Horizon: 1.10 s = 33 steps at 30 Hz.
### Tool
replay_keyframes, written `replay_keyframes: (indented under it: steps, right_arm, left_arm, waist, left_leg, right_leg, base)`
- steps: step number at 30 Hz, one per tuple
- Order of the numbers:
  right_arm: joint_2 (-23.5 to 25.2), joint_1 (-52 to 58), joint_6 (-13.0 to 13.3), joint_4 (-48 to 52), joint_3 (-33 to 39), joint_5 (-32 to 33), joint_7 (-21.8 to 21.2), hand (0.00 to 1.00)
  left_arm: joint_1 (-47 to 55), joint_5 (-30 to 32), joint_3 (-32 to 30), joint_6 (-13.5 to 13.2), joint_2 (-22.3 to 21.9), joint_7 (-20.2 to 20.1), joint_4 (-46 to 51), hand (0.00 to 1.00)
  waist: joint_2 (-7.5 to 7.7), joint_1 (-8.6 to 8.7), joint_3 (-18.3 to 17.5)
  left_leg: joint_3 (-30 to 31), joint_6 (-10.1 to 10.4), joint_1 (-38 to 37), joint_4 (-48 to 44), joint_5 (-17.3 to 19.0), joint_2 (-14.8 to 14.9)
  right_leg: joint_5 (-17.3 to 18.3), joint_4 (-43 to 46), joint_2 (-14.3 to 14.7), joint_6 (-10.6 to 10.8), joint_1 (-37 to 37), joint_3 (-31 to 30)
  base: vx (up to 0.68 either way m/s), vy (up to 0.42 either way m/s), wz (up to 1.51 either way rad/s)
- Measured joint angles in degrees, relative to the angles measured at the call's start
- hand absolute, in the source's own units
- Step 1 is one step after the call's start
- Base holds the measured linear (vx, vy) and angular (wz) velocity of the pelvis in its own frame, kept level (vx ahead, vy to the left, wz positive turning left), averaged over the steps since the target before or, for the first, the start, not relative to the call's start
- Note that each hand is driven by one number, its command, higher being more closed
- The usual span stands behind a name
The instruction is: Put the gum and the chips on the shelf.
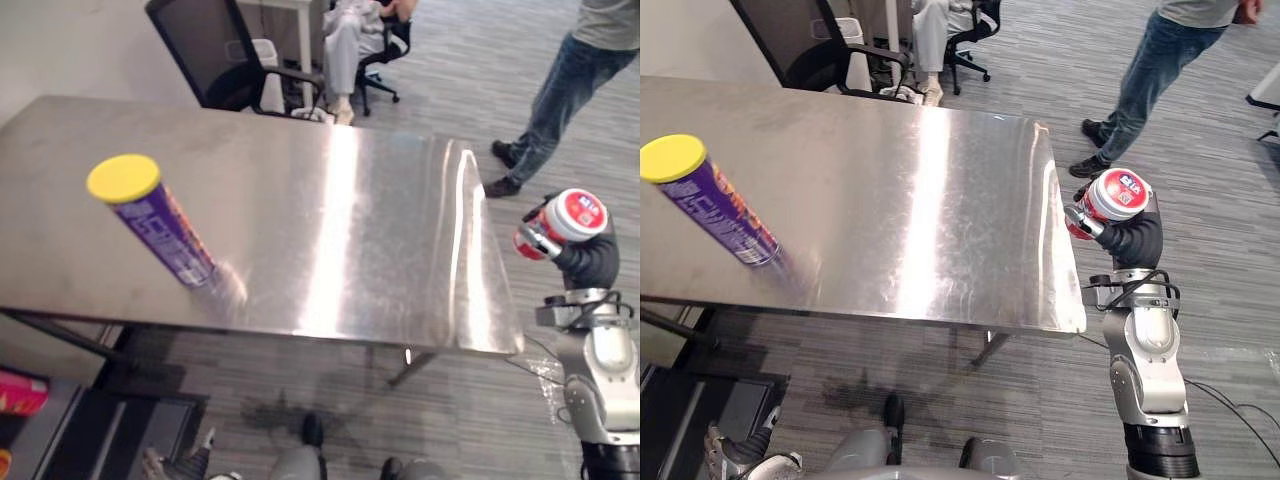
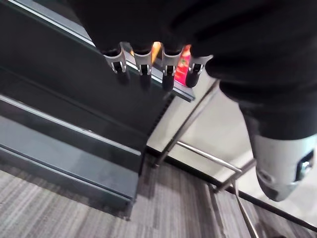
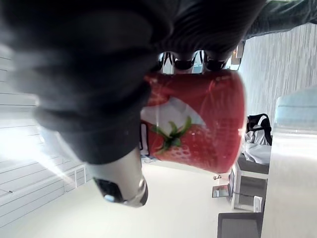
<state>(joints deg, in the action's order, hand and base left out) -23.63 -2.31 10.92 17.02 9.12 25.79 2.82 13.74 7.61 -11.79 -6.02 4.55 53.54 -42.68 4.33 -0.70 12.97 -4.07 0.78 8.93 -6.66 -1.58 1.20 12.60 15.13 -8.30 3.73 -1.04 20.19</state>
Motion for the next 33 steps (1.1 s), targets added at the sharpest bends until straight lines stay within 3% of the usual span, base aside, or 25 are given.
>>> replay_keyframes:
  steps: [4,11,18,19,21,23,26,27,29,30,31,32,33]
  right_arm:
    - [0.0,0.0,0.0,0.2,-0.2,-0.1,1.5,1.00]
    - [1.6,-0.2,0.5,0.6,-1.0,0.0,1.5,1.00]
    - [3.4,-0.2,2.3,0.9,-5.2,1.3,-3.2,1.00]
    - [3.7,-0.2,2.3,0.9,-6.0,1.7,-3.6,1.00]
    - [4.2,-0.2,2.5,0.9,-6.8,2.0,-4.4,1.00]
    - [4.3,-0.2,2.7,0.7,-7.1,2.3,-4.5,1.00]
    - [4.3,-0.4,3.4,0.5,-7.1,2.3,-4.4,1.00]
    - [4.1,-0.2,3.6,0.6,-6.4,2.3,-4.4,1.00]
    - [3.6,-0.1,3.6,0.6,-5.3,2.3,-4.4,1.00]
    - [1.8,0.0,3.5,0.5,-2.9,2.4,-4.3,1.00]
    - [1.3,0.0,3.5,0.5,-2.5,2.4,-4.3,1.00]
    - [0.5,0.0,3.5,0.4,-2.3,2.4,-4.6,1.00]
    - [-0.1,0.0,3.6,0.4,-2.1,2.4,-5.0,1.00]
  left_arm:
    - [0.4,0.0,-2.4,0.0,0.0,0.3,0.0,0.00]
    - [1.2,0.0,-5.6,0.0,0.1,0.3,0.1,0.00]
    - [1.3,-0.1,-8.9,0.0,0.2,2.8,0.2,0.00]
    - [1.6,-0.2,-9.3,-0.1,0.3,3.5,0.3,0.00]
    - [2.2,-0.2,-10.1,-0.7,0.4,4.7,0.3,0.00]
    - [2.2,-0.2,-11.3,-1.2,0.5,5.0,0.4,0.00]
    - [2.3,-0.2,-11.3,-1.5,0.3,6.2,0.1,0.00]
    - [2.3,-0.2,-11.0,-2.0,0.1,6.7,-0.1,0.00]
    - [2.3,-0.2,-11.0,-2.6,0.1,6.8,-0.5,0.00]
    - [2.3,-0.4,-10.6,-3.3,0.1,6.9,-0.8,0.00]
    - [2.4,-0.4,-10.2,-3.5,0.3,6.9,-0.9,0.00]
    - [2.6,-0.7,-9.7,-3.4,0.4,7.0,-1.0,0.00]
    - [2.5,-1.5,-10.1,-3.5,0.5,7.4,-1.0,0.00]
  waist:
    - [-0.81,-1.19,1.3]
    - [-0.46,-2.62,3.7]
    - [0.11,-4.93,4.0]
    - [0.13,-5.22,4.0]
    - [0.31,-5.87,3.9]
    - [0.59,-5.65,3.8]
    - [0.82,-5.69,3.8]
    - [0.99,-5.36,3.3]
    - [0.67,-4.46,2.8]
    - [0.02,-3.04,2.3]
    - [0.58,-2.82,2.1]
    - [1.08,-2.61,1.4]
    - [2.30,-2.31,0.1]
  left_leg:
    - [1.4,0.3,3.0,-3.5,0.4,1.5]
    - [2.5,2.5,5.3,-7.5,0.8,4.5]
    - [3.9,3.5,7.2,-10.9,1.6,8.1]
    - [4.5,3.0,7.5,-11.7,1.9,8.5]
    - [2.9,-0.5,8.2,-12.6,2.8,9.6]
    - [-4.0,-4.3,9.3,-15.5,4.7,13.3]
    - [-12.6,-5.0,10.5,-31.2,8.4,17.7]
    - [-16.0,-5.3,9.0,-38.9,8.9,19.1]
    - [-17.7,-5.6,7.4,-41.3,7.3,20.5]
    - [-22.4,-6.7,6.1,-38.9,4.1,20.4]
    - [-24.0,-7.8,6.0,-37.9,3.1,19.8]
    - [-25.5,-9.4,6.0,-35.1,2.1,18.2]
    - [-25.5,-9.2,4.9,-28.9,2.5,14.5]
  right_leg:
    - [1.6,3.0,0.8,-1.1,1.9,1.2]
    - [3.5,7.2,3.4,-3.5,4.0,1.4]
    - [5.1,8.7,7.2,-5.7,4.3,1.9]
    - [5.4,8.6,7.6,-6.2,3.7,2.7]
    - [5.8,8.4,7.7,-7.0,3.3,4.4]
    - [5.0,6.7,6.9,-8.6,2.2,8.5]
    - [5.1,5.8,4.5,-8.8,0.7,14.8]
    - [5.1,6.1,1.7,-8.8,0.5,19.0]
    - [5.1,6.8,0.1,-8.8,0.6,21.8]
    - [5.3,9.5,-2.1,-8.2,1.1,25.3]
    - [5.4,10.3,-3.5,-8.1,1.6,25.7]
    - [5.7,10.1,-4.4,-7.4,2.8,25.8]
    - [3.5,2.3,-3.5,-6.6,2.7,25.6]
  base:
    - [-0.11,-0.039,0.15]
    - [-0.07,-0.103,-0.01]
    - [-0.02,-0.121,-0.01]
    - [0.03,-0.110,0.22]
    - [0.06,-0.110,0.33]
    - [0.08,-0.065,0.74]
    - [0.10,-0.035,1.05]
    - [0.11,0.029,1.14]
    - [0.10,0.070,1.40]
    - [0.08,0.089,1.61]
    - [0.04,0.098,1.70]
    - [-0.09,0.014,1.22]
    - [-0.13,0.009,1.22]
